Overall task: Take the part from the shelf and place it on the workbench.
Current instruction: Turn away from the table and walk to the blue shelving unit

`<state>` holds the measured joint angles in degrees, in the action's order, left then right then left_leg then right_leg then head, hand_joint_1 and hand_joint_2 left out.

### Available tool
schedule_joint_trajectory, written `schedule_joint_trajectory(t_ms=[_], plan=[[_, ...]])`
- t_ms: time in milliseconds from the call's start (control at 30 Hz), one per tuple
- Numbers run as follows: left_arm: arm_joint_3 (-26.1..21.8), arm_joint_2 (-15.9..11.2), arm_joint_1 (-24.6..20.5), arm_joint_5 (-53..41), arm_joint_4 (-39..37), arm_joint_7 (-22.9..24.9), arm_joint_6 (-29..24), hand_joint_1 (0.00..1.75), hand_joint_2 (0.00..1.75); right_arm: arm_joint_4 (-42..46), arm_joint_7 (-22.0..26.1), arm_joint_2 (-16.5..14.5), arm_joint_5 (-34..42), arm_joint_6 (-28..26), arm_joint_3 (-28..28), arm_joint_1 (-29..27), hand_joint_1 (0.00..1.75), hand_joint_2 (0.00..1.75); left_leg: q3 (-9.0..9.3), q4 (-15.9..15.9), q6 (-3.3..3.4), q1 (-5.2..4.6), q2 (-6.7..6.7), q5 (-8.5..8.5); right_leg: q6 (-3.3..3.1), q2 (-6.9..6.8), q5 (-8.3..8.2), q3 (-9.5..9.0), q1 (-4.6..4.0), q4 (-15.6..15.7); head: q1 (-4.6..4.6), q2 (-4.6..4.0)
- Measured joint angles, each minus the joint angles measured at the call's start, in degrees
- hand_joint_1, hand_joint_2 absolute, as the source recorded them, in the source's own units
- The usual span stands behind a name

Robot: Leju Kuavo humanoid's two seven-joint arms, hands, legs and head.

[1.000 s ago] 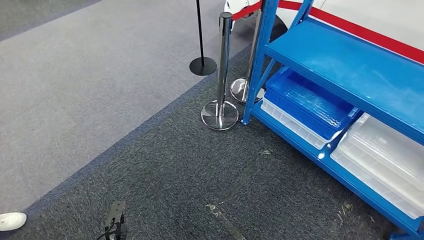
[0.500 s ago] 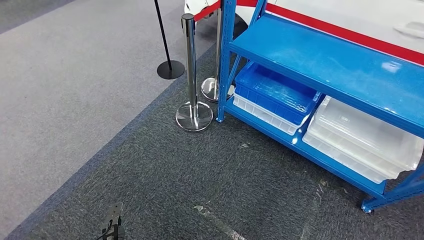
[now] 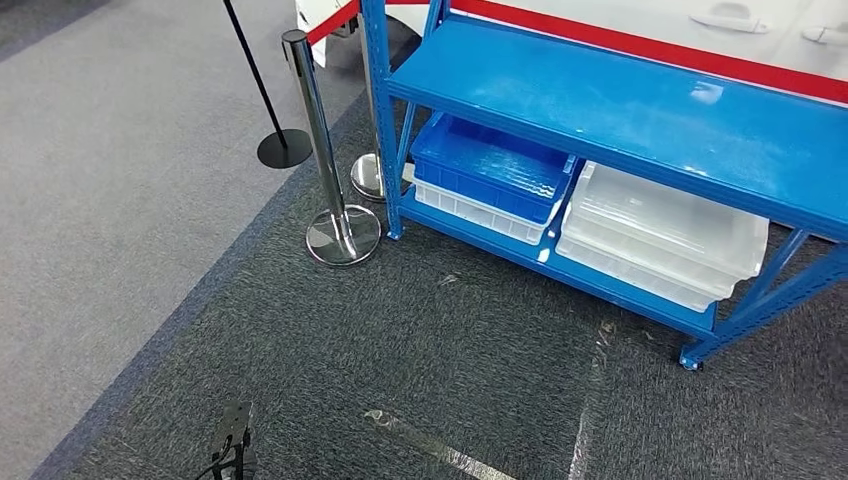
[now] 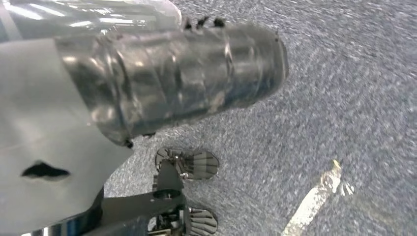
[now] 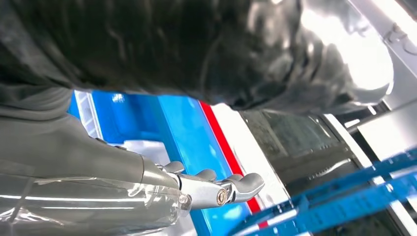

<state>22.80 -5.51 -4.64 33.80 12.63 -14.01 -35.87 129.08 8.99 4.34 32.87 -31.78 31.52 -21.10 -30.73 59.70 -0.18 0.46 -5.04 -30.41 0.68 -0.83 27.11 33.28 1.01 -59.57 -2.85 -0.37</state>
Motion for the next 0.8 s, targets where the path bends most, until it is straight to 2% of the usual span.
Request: schedule_joint_trajectory(t_ms=[67, 100, 133, 167, 200, 233, 267, 300, 333, 367, 400, 467, 500, 533, 600, 633, 667, 700, 733, 800], plan=[[0.01, 0.00, -0.06, 0.05, -0.01, -0.03, 0.00, 0.00, 0.00, 0.05, 0.03, 0.01, 0.17, 0.15, 0.00, 0.05, 0.00, 0.00, -2.16, 4.93, -0.41, 0.24, 2.93, -3.12, -0.58, 0.94, -0.25, 0.05, 0.18, 0.16, -0.22, 0.01], [0.01, -0.01, 0.01, 0.10, -0.01, -0.05, 0.01, 0.00, 0.00, 0.05, 0.03, 0.01, 0.26, 0.23, 0.00, 0.09, 0.00, 0.00, -3.93, 8.79, -0.47, 0.23, 3.91, -4.95, -0.74, 1.51, -0.31, 0.15, 0.15, 0.15, -0.31, 0.01], [0.02, -0.01, 0.11, 0.16, -0.02, -0.05, 0.02, 0.00, 0.00, 0.05, 0.03, 0.01, 0.35, 0.33, 0.00, 0.10, 0.00, 0.00, -5.64, 12.37, -0.48, 0.22, 4.33, -6.22, -0.85, 2.12, -0.35, 0.22, 0.08, 0.13, -0.35, 0.00], [0.02, 0.00, 0.22, 0.21, -0.02, -0.05, 0.04, 0.00, 0.00, 0.04, 0.03, 0.01, 0.39, 0.41, 0.00, 0.11, 0.00, 0.00, -6.76, 14.58, -0.40, 0.21, 4.49, -6.53, -0.89, 2.80, -0.38, 0.27, 0.00, 0.10, -0.35, 0.00], [0.03, 0.01, 0.29, 0.23, -0.02, -0.05, 0.07, 0.00, 0.00, 0.04, 0.03, 0.01, 0.43, 0.47, 0.00, 0.11, 0.00, 0.00, -6.95, 14.70, -0.24, 0.20, 4.56, -5.71, -0.92, 3.51, -0.40, 0.27, -0.07, 0.06, -0.36, 0.00], [0.03, 0.02, 0.31, 0.24, -0.02, -0.05, 0.10, 0.00, 0.00, 0.04, 0.03, 0.01, 0.48, 0.51, 0.00, 0.11, 0.00, 0.00, -6.06, 12.55, -0.01, 0.19, 4.79, -3.88, -0.92, 4.22, -0.41, 0.23, -0.12, 0.01, -0.35, 0.00], [0.04, 0.01, 0.30, 0.24, -0.02, -0.05, 0.14, 0.00, 0.00, 0.03, 0.03, 0.01, 0.53, 0.53, 0.00, 0.11, 0.00, 0.00, -4.40, 8.69, 0.34, 0.18, 5.64, -1.61, -0.92, 4.93, -0.41, 0.19, -0.13, -0.05, -0.36, 0.00], [0.04, -0.04, 0.31, 0.24, -0.02, -0.05, 0.16, 0.00, 0.00, 0.04, 0.03, 0.00, 0.56, 0.54, 0.00, 0.12, 0.00, 0.00, -2.75, 4.96, 0.67, 0.19, 7.08, 0.04, -0.83, 5.57, -0.44, 0.24, -0.18, -0.11, -0.30, -0.01], [0.05, -0.08, 0.32, 0.24, -0.02, -0.05, 0.17, 0.00, 0.00, 0.04, 0.02, 0.01, 0.62, 0.58, 0.00, 0.17, 0.00, 0.00, -1.33, 1.79, 0.90, 0.19, 8.38, 1.05, -0.67, 6.25, -0.52, 0.41, -0.15, -0.21, -0.28, -0.01], [0.06, -0.12, 0.34, 0.25, -0.02, -0.05, 0.18, 0.00, 0.00, 0.03, 0.02, 0.00, 0.67, 0.62, 0.00, 0.21, 0.00, 0.00, -0.50, -0.09, 1.02, 0.13, 9.35, 1.35, -0.38, 6.90, -0.68, 0.69, -0.02, -0.23, -0.27, -0.01], [0.07, -0.16, 0.37, 0.26, -0.02, -0.05, 0.19, 0.00, 0.00, 0.03, 0.02, -0.01, 0.71, 0.67, 0.00, 0.19, 0.00, 0.00, -0.26, -0.59, 1.03, 0.06, 9.58, 1.13, 0.01, 7.57, -0.92, 1.01, 0.14, -0.18, -0.28, -0.01], [0.09, -0.13, 0.31, 0.26, -0.01, -0.05, 0.21, 0.00, 0.00, 0.03, 0.02, -0.01, 0.76, 0.74, 0.00, 0.08, 0.00, 0.00, -0.05, -1.26, 1.22, 0.12, 8.35, 1.38, 0.78, 8.62, -1.28, 1.42, 0.38, 0.03, -0.38, -0.01], [0.10, -0.10, 0.24, 0.25, -0.01, -0.05, 0.22, 0.00, 0.00, 0.02, 0.03, 0.01, 0.77, 0.78, 0.00, 0.01, 0.00, 0.00, 0.07, -1.67, 1.47, 0.29, 7.61, 1.66, 1.06, 7.96, -0.87, 1.78, 0.29, -0.47, -0.33, -0.01], [0.11, -0.06, 0.19, 0.25, -0.01, -0.05, 0.25, 0.00, 0.00, 0.02, 0.03, 0.03, 0.77, 0.85, 0.00, 0.05, 0.00, 0.00, 0.17, -2.08, 1.74, 0.46, 6.81, 1.94, 1.28, 6.60, 0.16, 2.55, 0.14, -1.98, -0.16, -0.01], [0.14, -0.02, 0.25, 0.26, -0.01, -0.05, 0.27, 0.00, 0.00, -0.03, 0.02, 0.08, 0.78, 0.95, 0.00, 0.19, 0.00, 0.00, 0.21, -2.44, 2.08, 0.49, 5.17, 2.19, 1.66, 2.98, 3.61, 5.44, 0.05, -8.18, 0.21, 0.00], [0.15, -0.02, 0.35, 0.30, -0.02, -0.04, 0.27, 0.00, 0.00, -0.07, 0.01, 0.09, 0.79, 1.00, 0.00, 0.23, 0.00, 0.00, 0.14, -2.42, 2.14, 0.41, 4.37, 2.18, 1.84, 1.97, 5.12, 7.03, 0.12, -11.74, 0.32, 0.00], [0.17, -0.02, 0.44, 0.33, -0.02, -0.04, 0.26, 0.00, 0.00, -0.11, -0.01, 0.09, 0.81, 1.03, 0.00, 0.21, 0.00, 0.00, 0.09, -2.37, 2.15, 0.33, 3.55, 2.13, 2.01, 1.43, 5.83, 8.03, 0.19, -14.18, 0.33, 0.00], [0.19, -0.02, 0.46, 0.37, -0.02, -0.03, 0.26, 0.00, 0.00, -0.15, -0.02, 0.09, 0.84, 1.06, 0.00, 0.18, 0.00, 0.00, 0.08, -2.31, 2.13, 0.30, 2.76, 2.07, 2.13, 1.11, 5.51, 8.06, 0.24, -14.69, 0.32, 0.00], [0.19, -0.02, 0.43, 0.40, -0.01, -0.02, 0.26, 0.00, 0.00, -0.17, -0.03, 0.09, 0.86, 1.09, 0.00, 0.17, 0.00, 0.00, 0.11, -2.23, 2.05, 0.31, 2.04, 1.97, 2.20, 0.82, 4.20, 6.92, 0.26, -12.92, 0.33, 0.00], [0.21, -0.03, 0.34, 0.41, -0.01, 0.00, 0.26, 0.00, 0.00, -0.20, -0.03, 0.09, 0.89, 1.12, 0.00, 0.19, 0.00, 0.00, 0.31, -2.04, 1.65, 0.25, 0.82, 1.66, 2.01, -0.80, 0.99, 2.60, 0.10, -5.27, 0.34, 0.00]])
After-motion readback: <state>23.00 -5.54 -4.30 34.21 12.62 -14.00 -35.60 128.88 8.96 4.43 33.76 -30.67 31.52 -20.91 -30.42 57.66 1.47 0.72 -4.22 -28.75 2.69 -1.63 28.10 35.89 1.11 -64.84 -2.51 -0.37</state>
